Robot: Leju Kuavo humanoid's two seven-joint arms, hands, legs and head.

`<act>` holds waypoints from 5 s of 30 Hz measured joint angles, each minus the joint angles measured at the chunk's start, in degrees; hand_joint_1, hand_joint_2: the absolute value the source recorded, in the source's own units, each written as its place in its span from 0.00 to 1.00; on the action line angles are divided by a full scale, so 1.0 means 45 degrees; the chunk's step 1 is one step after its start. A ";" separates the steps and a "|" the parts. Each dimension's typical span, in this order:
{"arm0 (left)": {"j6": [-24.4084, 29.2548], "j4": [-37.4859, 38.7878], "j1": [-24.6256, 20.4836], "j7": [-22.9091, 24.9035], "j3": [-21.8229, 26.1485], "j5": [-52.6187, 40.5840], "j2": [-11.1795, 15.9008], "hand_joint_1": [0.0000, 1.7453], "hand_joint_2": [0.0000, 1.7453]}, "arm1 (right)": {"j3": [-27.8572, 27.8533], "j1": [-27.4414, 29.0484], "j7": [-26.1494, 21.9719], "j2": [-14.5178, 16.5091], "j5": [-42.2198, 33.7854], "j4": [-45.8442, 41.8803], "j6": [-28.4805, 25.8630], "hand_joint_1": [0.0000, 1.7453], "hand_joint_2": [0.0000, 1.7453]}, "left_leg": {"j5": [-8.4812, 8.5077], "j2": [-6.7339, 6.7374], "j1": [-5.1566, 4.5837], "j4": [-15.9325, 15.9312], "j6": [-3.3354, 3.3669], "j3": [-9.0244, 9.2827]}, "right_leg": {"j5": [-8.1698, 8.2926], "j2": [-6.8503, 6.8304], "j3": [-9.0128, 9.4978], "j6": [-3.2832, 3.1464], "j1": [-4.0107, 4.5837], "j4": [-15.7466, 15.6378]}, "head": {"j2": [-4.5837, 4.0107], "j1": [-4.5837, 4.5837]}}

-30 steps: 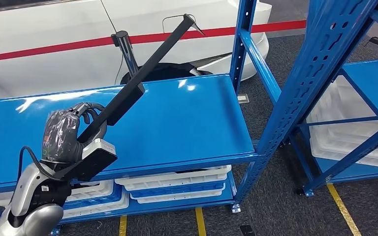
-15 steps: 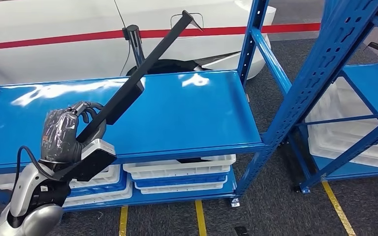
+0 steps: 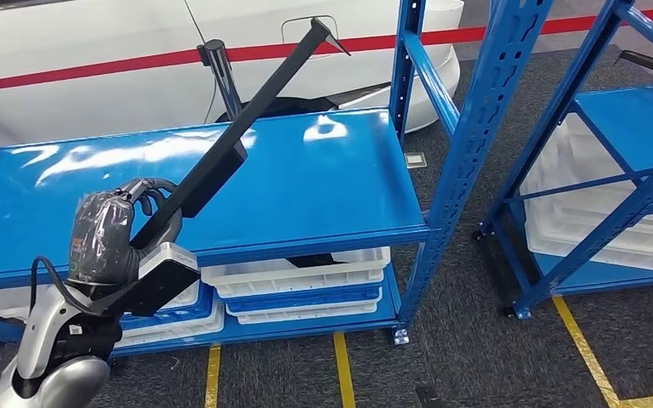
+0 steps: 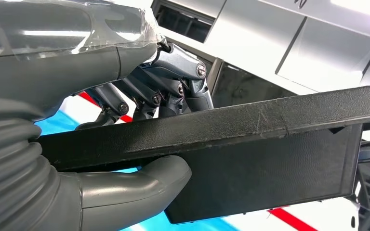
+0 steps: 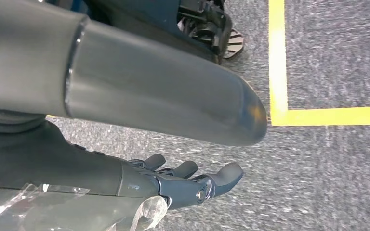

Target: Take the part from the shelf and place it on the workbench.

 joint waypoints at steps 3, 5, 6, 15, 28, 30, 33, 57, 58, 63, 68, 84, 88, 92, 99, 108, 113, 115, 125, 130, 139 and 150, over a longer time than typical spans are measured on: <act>0.0001 -0.0024 0.0009 -0.0001 0.0022 -0.0008 0.0000 1.00 1.00 | 0.0000 -0.0005 -0.0118 0.0008 -0.0042 -0.0001 -0.0002 0.00 0.00 | 0.0906 0.0001 -0.0071 -0.2388 0.0243 0.1568 | 0.0218 0.0009 -0.0220 0.0039 0.0079 0.0001 | -0.0001 0.0000; 0.0000 -0.0086 0.0008 0.0008 0.0063 -0.0028 0.0000 1.00 1.00 | -0.0002 -0.0020 -0.0362 0.0018 -0.0136 -0.0004 -0.0053 0.00 0.00 | 0.1300 0.0027 -0.0184 -0.3909 0.0426 0.2422 | 0.0366 -0.0002 -0.0289 0.0134 0.0113 -0.0024 | -0.0003 0.0000; -0.0001 -0.0119 0.0006 0.0018 0.0084 -0.0040 0.0001 1.00 1.00 | -0.0004 -0.0031 -0.0497 0.0021 -0.0176 -0.0005 -0.0107 0.00 0.00 | 0.1357 0.0037 -0.0232 -0.4201 0.0482 0.2548 | 0.0445 -0.0016 -0.0316 0.0202 0.0110 -0.0039 | -0.0003 -0.0002; -0.0054 -0.0277 0.0121 0.0068 0.0187 -0.0123 0.0000 1.00 1.00 | 0.0000 -0.0121 -0.0789 -0.0060 -0.0384 0.0000 -0.0273 0.00 0.00 | 0.2386 0.0083 -0.0115 -0.4449 0.0816 0.1655 | -0.1876 -0.0028 -0.1440 0.0747 0.0015 0.3593 | 0.0000 0.0047; -0.0134 -0.0355 0.0193 0.0073 0.0332 -0.0102 0.0002 1.00 1.00 | 0.0178 -0.0262 -0.0170 -0.0185 0.0245 0.0000 -0.0936 0.00 0.00 | 0.0796 0.0056 0.0078 -0.1336 -0.0003 -0.0121 | -0.0325 0.0002 0.0438 0.0128 -0.0050 0.0008 | -0.0001 0.0010; -0.0156 -0.0355 0.0198 0.0073 0.0330 -0.0084 0.0000 1.00 1.00 | 0.0205 -0.0261 -0.0033 -0.0191 0.0291 0.0000 -0.0968 0.00 0.00 | 0.0386 0.0055 0.0074 -0.0119 -0.0007 -0.0342 | -0.0112 -0.0002 0.0146 0.0113 -0.0016 0.0017 | -0.0001 0.0010; -0.0207 -0.0356 0.0184 0.0070 0.0331 -0.0061 0.0001 1.00 1.00 | 0.0221 -0.0269 0.0085 -0.0195 0.0316 0.0000 -0.1016 0.00 0.00 | 0.1197 0.0050 -0.0007 -0.1705 0.0225 0.1006 | 0.0177 0.0007 -0.0192 0.0137 0.0039 0.0022 | -0.0002 0.0010; -0.0157 -0.0379 0.0177 0.0034 0.0329 0.0089 0.0005 1.00 1.00 | 0.0395 -0.0416 0.0389 -0.0485 0.0164 0.0000 -0.1111 0.00 0.00 | 0.1592 0.0087 -0.0067 -0.2595 0.0106 0.0257 | -0.0293 -0.0064 0.0779 0.0093 0.0022 -0.0310 | -0.0001 0.0010; -0.0143 -0.0379 0.0192 0.0034 0.0329 0.0087 0.0005 1.00 1.00 | 0.0393 -0.0412 0.0390 -0.0495 0.0158 0.0000 -0.1105 0.00 0.00 | 0.0999 0.0087 -0.0032 -0.1658 0.0031 -0.0026 | -0.0187 -0.0075 0.0637 0.0060 0.0019 -0.0306 | -0.0001 0.0000; -0.0120 -0.0379 0.0239 0.0034 0.0327 0.0063 0.0005 1.00 1.00 | 0.0393 -0.0388 0.0372 -0.0497 0.0091 0.0000 -0.1075 0.00 0.00 | 0.1372 0.0084 0.0017 -0.1756 0.0024 0.0982 | 0.0301 -0.0063 0.0034 0.0154 0.0032 -0.0289 | -0.0001 -0.0005; -0.0111 -0.0384 0.0215 0.0035 0.0344 0.0045 0.0005 1.00 1.00 | 0.0393 -0.0387 0.0336 -0.0504 0.0018 0.0000 -0.1007 0.00 0.00 | 0.1686 0.0042 -0.0148 -0.4401 0.0428 0.2439 | 0.0723 -0.0051 -0.0195 0.0485 0.0077 -0.0335 | -0.0001 0.0005; -0.0115 -0.0384 0.0191 0.0036 0.0336 0.0051 0.0010 1.00 1.00 | 0.0392 -0.0411 0.0250 -0.0530 -0.0140 0.0000 -0.0766 0.00 0.00 | 0.3066 0.0099 -0.0199 -0.4199 0.0477 0.0915 | -0.0671 -0.0036 0.1339 0.0366 0.0101 -0.0396 | -0.0001 0.0081; -0.0115 -0.0384 0.0218 0.0036 0.0347 0.0073 0.0019 1.00 1.00 | 0.0389 -0.0459 0.0227 -0.0494 -0.0143 0.0000 -0.0657 0.00 0.00 | 0.1245 0.0064 -0.0058 -0.1920 0.0139 0.0030 | -0.0199 -0.0111 0.0847 0.0073 0.0026 -0.0411 | -0.0001 -0.0004; -0.0118 -0.0384 0.0280 0.0039 0.0345 0.0101 0.0019 1.00 1.00 | 0.0389 -0.0458 0.0211 -0.0492 -0.0146 0.0000 -0.0552 0.00 0.00 | 0.0930 0.0063 0.0049 -0.0607 -0.0008 0.0136 | 0.0243 -0.0117 0.0227 0.0101 0.0032 -0.0349 | 0.0000 -0.0010; -0.0123 -0.0384 0.0225 0.0035 0.0363 0.0112 0.0022 1.00 1.00 | 0.0389 -0.0501 0.0157 -0.0498 -0.0174 0.0000 -0.0418 0.00 0.00 | 0.1866 0.0052 -0.0072 -0.4394 0.0370 0.2363 | 0.0883 -0.0076 -0.0260 0.0536 0.0069 -0.0360 | 0.0000 -0.0013; -0.0200 -0.0384 0.0239 -0.0085 0.0353 0.1206 0.0019 1.00 1.00 | 0.0393 -0.0469 0.0062 -0.0505 -0.0268 0.0000 0.0040 0.00 0.00 | 0.2998 0.0079 -0.0102 -0.4419 0.0671 0.0975 | -0.0854 -0.0061 -0.0656 0.0719 0.0031 0.3068 | 0.0000 0.0056; 0.0422 -0.0384 0.0362 -0.0288 0.0590 0.1767 0.0050 1.00 1.00 | 0.0392 -0.0441 -0.0010 -0.0520 -0.0287 0.0000 0.0355 0.00 0.00 | 0.3371 0.0111 -0.0167 -0.4264 0.0367 0.0639 | -0.1027 -0.0024 0.1639 0.0485 0.0128 -0.0423 | 0.0000 0.0049; 0.0500 -0.0384 0.0377 -0.0308 0.0624 0.1792 0.0058 1.00 1.00 | 0.0393 -0.0429 -0.0026 -0.0521 -0.0289 0.0000 0.0381 0.00 0.00 | 0.3417 0.0120 -0.0171 -0.4265 0.0330 0.0631 | -0.1027 -0.0020 0.1600 0.0452 0.0125 -0.0425 | 0.0000 0.0048; 0.1144 -0.0379 0.1006 -0.0725 0.1395 0.2426 0.0429 1.00 1.00 | 0.0389 -0.0391 -0.0199 -0.0846 -0.0473 -0.0001 0.0341 0.00 0.00 | 0.2018 0.0249 -0.0052 -0.2353 0.0036 0.0750 | -0.0461 -0.0567 0.1045 0.0009 0.0141 -0.0402 | 0.0000 0.0019; 0.1355 -0.0380 0.1068 -0.0940 0.1729 0.2525 0.0556 1.00 1.00 | 0.0389 -0.0612 -0.0220 -0.1083 -0.0368 -0.0005 0.0090 0.00 0.00 | 0.2364 0.0413 -0.0262 -0.4397 0.0469 0.1745 | -0.0422 -0.0982 0.0974 0.0248 0.0219 -0.0401 | 0.0000 0.0022; 0.1550 -0.0379 0.1374 -0.1240 0.2072 0.2597 0.0583 1.00 1.00 | 0.0393 -0.0731 -0.0022 -0.1498 -0.0171 -0.0019 -0.0086 0.00 0.00 | 0.2602 -0.0606 -0.0064 -0.4481 0.0670 0.1626 | -0.1444 -0.0063 -0.0391 0.0638 0.0007 0.2569 | 0.0000 0.0045; 0.1741 -0.0389 0.1557 -0.1611 0.2735 0.2943 0.0703 1.00 1.00 | 0.0393 -0.0772 0.0209 -0.1733 0.0092 -0.0078 -0.0161 0.00 0.00 | 0.1211 -0.0286 -0.0008 -0.1231 -0.0052 -0.0178 | -0.0389 -0.0181 0.0580 0.0251 -0.0106 0.0021 | 0.0000 -0.0032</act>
